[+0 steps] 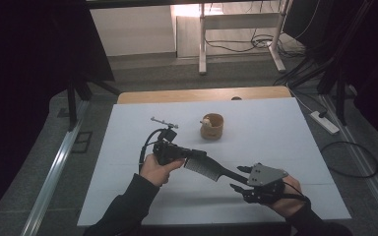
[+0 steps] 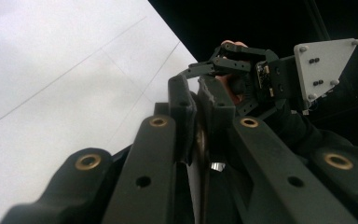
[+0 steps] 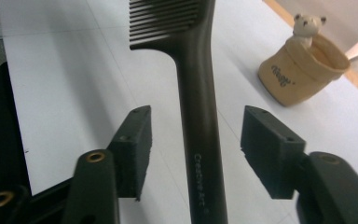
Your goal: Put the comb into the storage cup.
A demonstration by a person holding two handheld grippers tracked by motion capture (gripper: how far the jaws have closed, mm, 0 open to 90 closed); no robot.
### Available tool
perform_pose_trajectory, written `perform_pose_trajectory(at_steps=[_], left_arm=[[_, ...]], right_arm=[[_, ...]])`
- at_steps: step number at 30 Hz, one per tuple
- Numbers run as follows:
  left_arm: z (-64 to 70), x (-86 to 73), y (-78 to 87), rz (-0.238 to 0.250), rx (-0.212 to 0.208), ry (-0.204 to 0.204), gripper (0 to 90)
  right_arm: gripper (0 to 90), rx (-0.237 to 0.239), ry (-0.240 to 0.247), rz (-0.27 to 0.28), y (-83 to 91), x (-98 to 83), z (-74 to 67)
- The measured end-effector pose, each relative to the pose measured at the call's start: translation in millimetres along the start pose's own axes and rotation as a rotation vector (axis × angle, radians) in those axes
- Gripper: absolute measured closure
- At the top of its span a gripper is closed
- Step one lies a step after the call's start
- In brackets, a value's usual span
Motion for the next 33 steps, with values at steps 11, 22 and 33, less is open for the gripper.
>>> perform_pose_trajectory(at_steps=[11, 22, 33], left_arm=[[-2.2, 2.2, 8.1, 0.027, 0.024, -0.013, 83.4], [-3.1, 4.1, 14.5, 0.038, 0.051, -0.032, 83.4], [-3.7, 6.5, 21.1, 0.057, 0.070, -0.042, 83.4]], right_arm=[[28.9, 0.025, -0.101, -0.023, 0.4, -4.4, 5.4], [22.1, 0.050, -0.168, -0.065, -0.6, -11.9, 8.2], [17.2, 0.063, -0.199, -0.085, 1.8, -19.9, 11.1]])
Point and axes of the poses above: each handheld gripper's, and its own axes: y roughly backward along the jaws, x roughly out of its top, z roughly to its right, the point moved 7 cm from there along -y, roughly forward along the jaws, and after that the axes turned 2 degrees about z, right-handed, at the moved point
